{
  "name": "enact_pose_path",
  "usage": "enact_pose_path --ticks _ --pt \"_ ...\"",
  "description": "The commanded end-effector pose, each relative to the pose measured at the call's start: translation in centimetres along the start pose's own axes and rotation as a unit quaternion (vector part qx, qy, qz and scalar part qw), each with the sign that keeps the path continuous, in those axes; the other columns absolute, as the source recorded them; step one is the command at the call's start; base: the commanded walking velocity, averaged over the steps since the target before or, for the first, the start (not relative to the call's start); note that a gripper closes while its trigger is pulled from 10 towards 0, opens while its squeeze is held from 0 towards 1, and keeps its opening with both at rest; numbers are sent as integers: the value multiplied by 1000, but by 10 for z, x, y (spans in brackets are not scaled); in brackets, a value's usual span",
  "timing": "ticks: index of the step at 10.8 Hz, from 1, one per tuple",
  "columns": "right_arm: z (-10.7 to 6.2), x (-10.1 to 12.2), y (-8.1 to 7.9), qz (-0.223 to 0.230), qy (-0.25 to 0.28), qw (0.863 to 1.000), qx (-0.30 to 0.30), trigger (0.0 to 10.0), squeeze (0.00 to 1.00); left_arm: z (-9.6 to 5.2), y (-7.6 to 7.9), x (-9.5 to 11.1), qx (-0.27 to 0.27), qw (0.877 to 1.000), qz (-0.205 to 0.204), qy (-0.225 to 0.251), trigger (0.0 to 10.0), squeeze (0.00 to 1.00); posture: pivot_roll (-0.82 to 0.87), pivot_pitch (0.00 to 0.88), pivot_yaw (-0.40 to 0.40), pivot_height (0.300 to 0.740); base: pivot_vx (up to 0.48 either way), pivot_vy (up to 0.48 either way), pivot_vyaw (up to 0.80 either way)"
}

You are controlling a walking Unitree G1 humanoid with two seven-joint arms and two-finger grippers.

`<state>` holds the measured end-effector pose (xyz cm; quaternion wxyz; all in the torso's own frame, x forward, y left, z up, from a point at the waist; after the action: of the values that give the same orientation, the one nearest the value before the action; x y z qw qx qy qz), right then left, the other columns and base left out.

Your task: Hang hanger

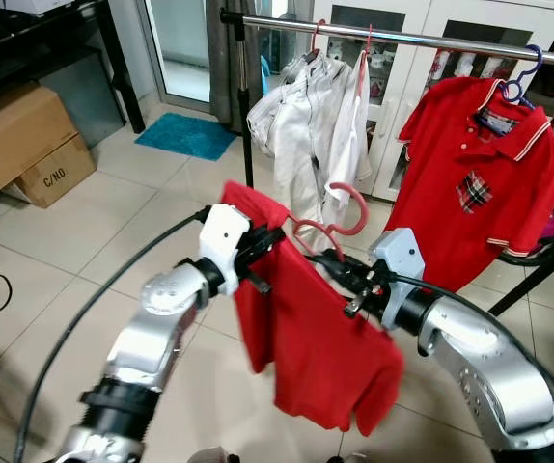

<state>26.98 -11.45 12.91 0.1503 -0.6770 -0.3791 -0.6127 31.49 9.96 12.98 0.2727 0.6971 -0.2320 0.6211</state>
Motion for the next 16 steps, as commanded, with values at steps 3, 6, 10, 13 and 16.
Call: enact_pose_path --ticks 3,6,10,13,16 --pt "-11 -18 -7 -79 -56 993 64 0 0 -14 -30 25 68 997 28 30 0 0 -24 0 6 740 0 0 0" --pt "-29 -23 -13 -71 -63 988 120 0 0 -37 -76 50 156 984 81 21 0 0 -27 0 16 740 0 0 0" --pt "-45 -27 -26 -49 -74 979 185 0 0 -59 -113 61 266 959 94 39 0 0 -24 0 15 740 0 0 0" --pt "-19 -31 -1 -114 -176 971 118 0 0 -20 -70 45 122 979 163 -22 0 0 -43 0 27 740 0 0 0" --pt "1 -42 6 -197 -262 933 148 0 0 18 -21 15 -15 974 208 -89 0 0 -54 0 43 740 0 0 0"
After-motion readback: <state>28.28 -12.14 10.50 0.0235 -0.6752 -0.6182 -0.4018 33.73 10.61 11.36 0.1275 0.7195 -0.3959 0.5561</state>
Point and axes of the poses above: a point about 5 cm out from each wrist's last joint towards the gripper, its own z axis pointing out of the wrist towards the gripper, its own x axis along the axis of the wrist's last joint, y = z × x, the point moved 2 cm from there along z, pointing out of the wrist towards the gripper, and after that the axes turned 11 degrees about -z, right-handed, at the moved point
